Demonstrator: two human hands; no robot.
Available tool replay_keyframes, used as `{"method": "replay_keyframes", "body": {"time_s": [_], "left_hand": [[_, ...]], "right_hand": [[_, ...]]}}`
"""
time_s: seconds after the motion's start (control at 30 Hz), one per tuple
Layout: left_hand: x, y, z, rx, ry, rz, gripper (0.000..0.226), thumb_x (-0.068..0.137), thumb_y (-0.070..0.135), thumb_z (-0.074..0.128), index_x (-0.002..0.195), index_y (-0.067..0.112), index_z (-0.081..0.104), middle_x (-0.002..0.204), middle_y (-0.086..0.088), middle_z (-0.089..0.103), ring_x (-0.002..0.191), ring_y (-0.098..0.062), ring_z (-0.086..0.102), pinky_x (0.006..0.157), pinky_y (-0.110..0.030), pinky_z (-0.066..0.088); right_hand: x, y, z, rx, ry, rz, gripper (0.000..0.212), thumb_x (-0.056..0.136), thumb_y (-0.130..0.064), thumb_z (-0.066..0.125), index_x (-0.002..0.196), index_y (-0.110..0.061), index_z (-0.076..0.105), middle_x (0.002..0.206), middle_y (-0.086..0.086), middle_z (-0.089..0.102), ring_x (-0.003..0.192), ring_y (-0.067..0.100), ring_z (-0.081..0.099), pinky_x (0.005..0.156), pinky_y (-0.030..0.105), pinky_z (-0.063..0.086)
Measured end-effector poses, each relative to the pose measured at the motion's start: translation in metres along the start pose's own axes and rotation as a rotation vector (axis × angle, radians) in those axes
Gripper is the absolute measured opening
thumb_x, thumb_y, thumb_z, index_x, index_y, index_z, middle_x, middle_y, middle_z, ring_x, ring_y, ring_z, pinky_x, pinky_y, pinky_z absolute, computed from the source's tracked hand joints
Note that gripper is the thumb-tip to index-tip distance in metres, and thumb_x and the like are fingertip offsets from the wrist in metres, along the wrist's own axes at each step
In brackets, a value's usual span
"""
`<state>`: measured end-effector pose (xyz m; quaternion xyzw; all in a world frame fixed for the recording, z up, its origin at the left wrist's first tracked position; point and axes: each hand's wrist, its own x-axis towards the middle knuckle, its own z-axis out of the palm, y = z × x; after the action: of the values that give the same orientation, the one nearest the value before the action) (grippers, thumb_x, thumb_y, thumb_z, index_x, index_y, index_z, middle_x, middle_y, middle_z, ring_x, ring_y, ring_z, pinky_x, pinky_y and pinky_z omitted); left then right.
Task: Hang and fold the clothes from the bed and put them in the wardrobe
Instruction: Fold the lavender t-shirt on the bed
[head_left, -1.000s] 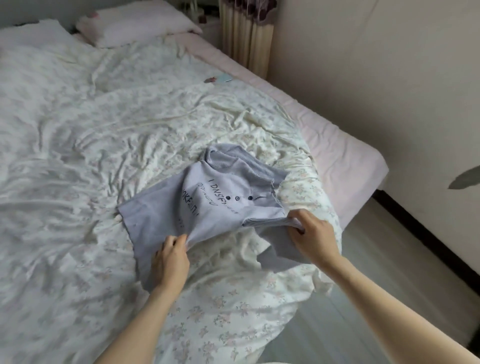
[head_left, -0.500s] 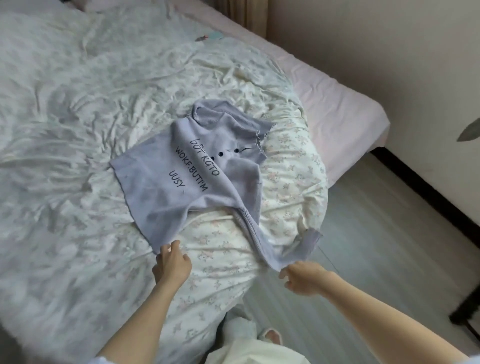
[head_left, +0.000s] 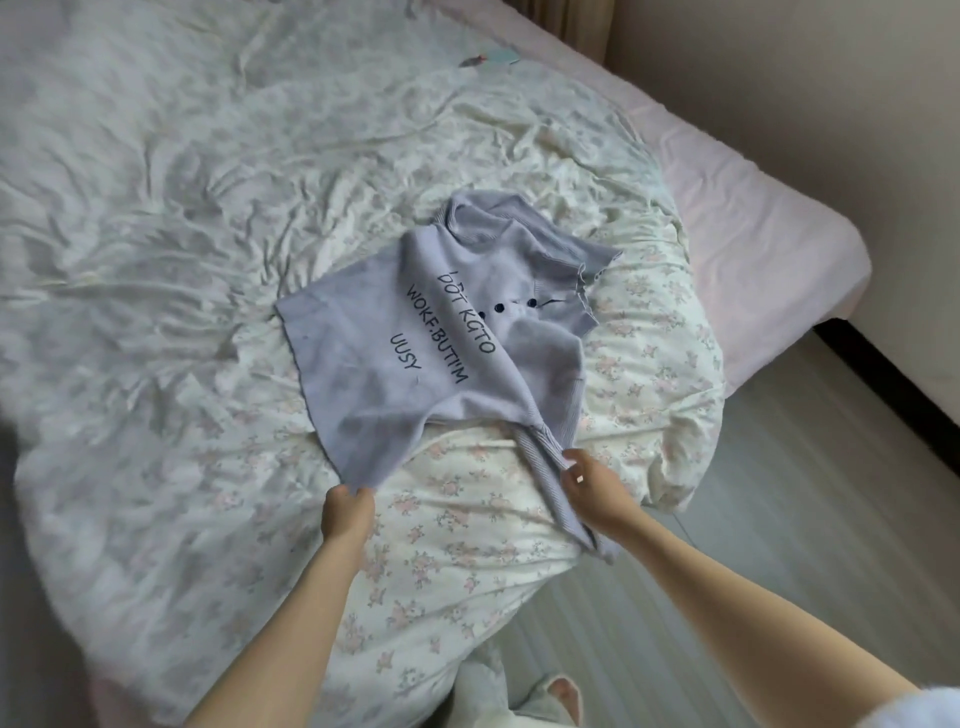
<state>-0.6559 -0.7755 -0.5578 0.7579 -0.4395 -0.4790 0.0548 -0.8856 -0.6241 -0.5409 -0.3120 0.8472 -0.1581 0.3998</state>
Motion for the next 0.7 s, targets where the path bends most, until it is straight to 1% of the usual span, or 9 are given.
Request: {"method": "replay_keyframes", "body": {"time_s": [0.1, 0.2, 0.27, 0.33, 0.4, 0.43, 0.5, 0.6, 0.7], "left_hand": [[0.032, 0.009, 0.001, -0.146, 0.030, -0.088, 0.034, 0.094, 0.013, 0.043, 0.125, -0.002, 0.046, 0.100, -0.012, 0.047, 0.074, -0.025, 0.046, 0.078, -0.038, 0.044], [0.060, 0.018, 0.005, -0.285, 0.002, -0.196, 0.031, 0.092, 0.026, 0.055, 0.110, 0.002, 0.051, 0.099, -0.009, 0.052, 0.086, -0.026, 0.052, 0.086, -0.040, 0.045], [0.076, 0.022, 0.009, -0.307, -0.020, -0.235, 0.050, 0.082, 0.042, 0.065, 0.111, 0.003, 0.054, 0.109, -0.004, 0.054, 0.103, -0.027, 0.056, 0.096, -0.042, 0.046], [0.085, 0.023, 0.013, -0.316, 0.019, -0.237, 0.053, 0.078, 0.041, 0.071, 0.111, 0.002, 0.054, 0.109, -0.004, 0.054, 0.103, -0.028, 0.055, 0.092, -0.040, 0.047], [0.081, 0.028, 0.016, -0.350, 0.065, -0.149, 0.026, 0.088, 0.027, 0.064, 0.100, 0.006, 0.052, 0.097, -0.005, 0.056, 0.090, -0.024, 0.053, 0.078, -0.035, 0.045], [0.082, 0.030, 0.014, -0.340, 0.095, -0.075, 0.018, 0.093, 0.023, 0.056, 0.094, 0.006, 0.051, 0.088, -0.005, 0.056, 0.084, -0.023, 0.052, 0.073, -0.033, 0.042], [0.079, 0.031, 0.007, -0.294, 0.170, 0.039, 0.024, 0.099, 0.026, 0.044, 0.090, 0.003, 0.047, 0.080, -0.008, 0.055, 0.079, -0.025, 0.052, 0.070, -0.033, 0.041], [0.079, 0.031, -0.017, -0.158, 0.321, 0.088, 0.039, 0.100, 0.031, 0.042, 0.111, -0.005, 0.052, 0.114, -0.026, 0.059, 0.103, -0.040, 0.056, 0.086, -0.044, 0.047], [0.076, 0.025, -0.048, 0.024, 0.411, 0.004, 0.040, 0.097, 0.035, 0.047, 0.106, -0.003, 0.056, 0.114, -0.024, 0.060, 0.104, -0.041, 0.055, 0.076, -0.040, 0.040]], "right_hand": [[0.037, -0.018, 0.000, 0.179, 0.170, 0.062, 0.043, 0.096, -0.014, 0.040, 0.138, -0.003, 0.038, 0.124, 0.017, 0.057, 0.111, 0.030, 0.055, 0.088, 0.033, 0.041], [0.080, -0.027, -0.003, 0.282, 0.385, 0.177, 0.032, 0.089, -0.006, 0.042, 0.119, 0.005, 0.049, 0.118, 0.025, 0.055, 0.105, 0.038, 0.051, 0.084, 0.040, 0.041], [0.102, -0.032, 0.001, 0.302, 0.464, 0.254, 0.029, 0.085, -0.005, 0.045, 0.110, 0.007, 0.048, 0.113, 0.029, 0.053, 0.104, 0.041, 0.049, 0.086, 0.044, 0.040], [0.117, -0.037, 0.007, 0.384, 0.471, 0.334, 0.031, 0.084, -0.008, 0.049, 0.112, 0.005, 0.045, 0.113, 0.026, 0.053, 0.106, 0.040, 0.050, 0.089, 0.045, 0.042], [0.123, -0.041, 0.011, 0.454, 0.445, 0.426, 0.032, 0.086, -0.013, 0.048, 0.114, 0.002, 0.044, 0.109, 0.023, 0.056, 0.102, 0.038, 0.054, 0.085, 0.042, 0.044], [0.126, -0.045, 0.013, 0.445, 0.438, 0.456, 0.031, 0.086, -0.013, 0.047, 0.113, 0.003, 0.044, 0.105, 0.023, 0.056, 0.101, 0.038, 0.054, 0.082, 0.041, 0.043], [0.125, -0.048, 0.015, 0.403, 0.453, 0.460, 0.025, 0.087, -0.009, 0.043, 0.108, 0.004, 0.043, 0.097, 0.021, 0.054, 0.097, 0.038, 0.053, 0.077, 0.040, 0.040], [0.108, -0.056, 0.011, 0.235, 0.481, 0.403, 0.011, 0.088, -0.007, 0.040, 0.098, -0.003, 0.038, 0.086, 0.015, 0.049, 0.082, 0.034, 0.049, 0.068, 0.038, 0.037], [0.089, -0.057, 0.009, 0.033, 0.502, 0.332, 0.007, 0.090, -0.010, 0.039, 0.089, -0.008, 0.032, 0.079, 0.011, 0.046, 0.071, 0.030, 0.044, 0.062, 0.037, 0.032]]}}
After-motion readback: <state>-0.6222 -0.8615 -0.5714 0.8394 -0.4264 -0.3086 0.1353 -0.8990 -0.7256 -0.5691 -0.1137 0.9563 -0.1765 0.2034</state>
